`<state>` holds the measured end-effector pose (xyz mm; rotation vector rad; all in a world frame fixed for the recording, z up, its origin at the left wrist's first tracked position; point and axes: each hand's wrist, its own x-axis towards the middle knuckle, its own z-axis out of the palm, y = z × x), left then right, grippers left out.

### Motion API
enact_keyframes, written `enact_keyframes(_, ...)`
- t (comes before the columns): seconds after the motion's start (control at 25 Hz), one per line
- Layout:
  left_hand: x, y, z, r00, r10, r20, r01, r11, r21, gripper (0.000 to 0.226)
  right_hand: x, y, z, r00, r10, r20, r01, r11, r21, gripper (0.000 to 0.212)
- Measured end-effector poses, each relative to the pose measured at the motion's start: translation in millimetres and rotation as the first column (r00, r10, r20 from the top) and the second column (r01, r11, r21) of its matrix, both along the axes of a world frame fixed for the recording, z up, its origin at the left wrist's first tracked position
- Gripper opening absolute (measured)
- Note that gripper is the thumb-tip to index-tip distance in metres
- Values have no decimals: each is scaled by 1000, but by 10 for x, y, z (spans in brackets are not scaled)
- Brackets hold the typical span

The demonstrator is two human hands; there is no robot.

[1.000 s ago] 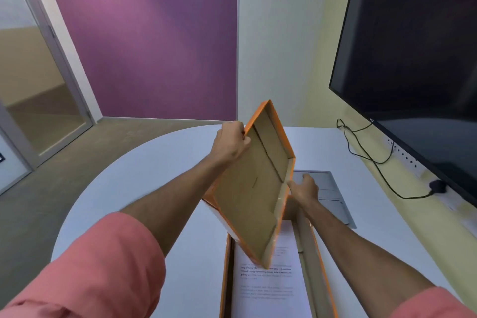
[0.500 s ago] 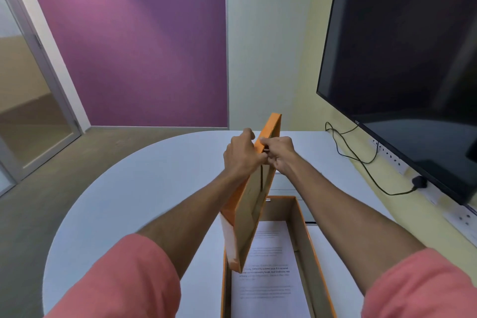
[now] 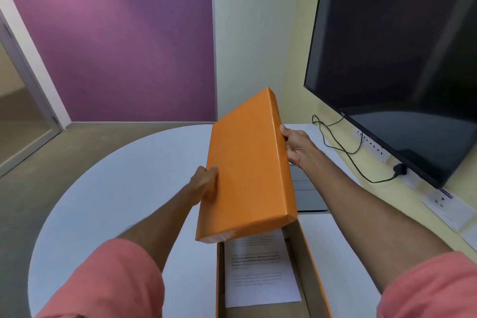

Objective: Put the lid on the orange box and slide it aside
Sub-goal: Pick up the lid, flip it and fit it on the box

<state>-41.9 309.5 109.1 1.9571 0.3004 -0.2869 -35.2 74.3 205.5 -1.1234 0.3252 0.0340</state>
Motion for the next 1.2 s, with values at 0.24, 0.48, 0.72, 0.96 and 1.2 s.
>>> enact_keyframes(0.24, 5, 69, -31, 986, 131, -108, -147, 977, -155, 59, -64, -193, -189, 997, 39, -60, -38, 999, 29, 18)
enact_keyframes(0.48, -26, 108, -198, 970, 176, -170, -209, 957, -199, 48, -96, -347, -560, 994, -100, -32, 84, 942, -324, 18)
enact_keyframes(0.72, -122, -69, -538, 966, 232, -111, -251, 944, -212, 46, -323, -428, -1123, 980, -6, -201, -100, 852, -515, 43)
enact_keyframes(0.96, -213, -241, -871, 964, 258, -70, -259, 966, -6, 49, -436, -482, -1656, 979, 6, -202, -137, 756, -640, 53)
enact_keyframes(1.2, -271, -318, -1181, 970, 222, -95, -219, 975, 41, 42, -453, -563, -1937, 964, 14, -267, -193, 726, -660, 44)
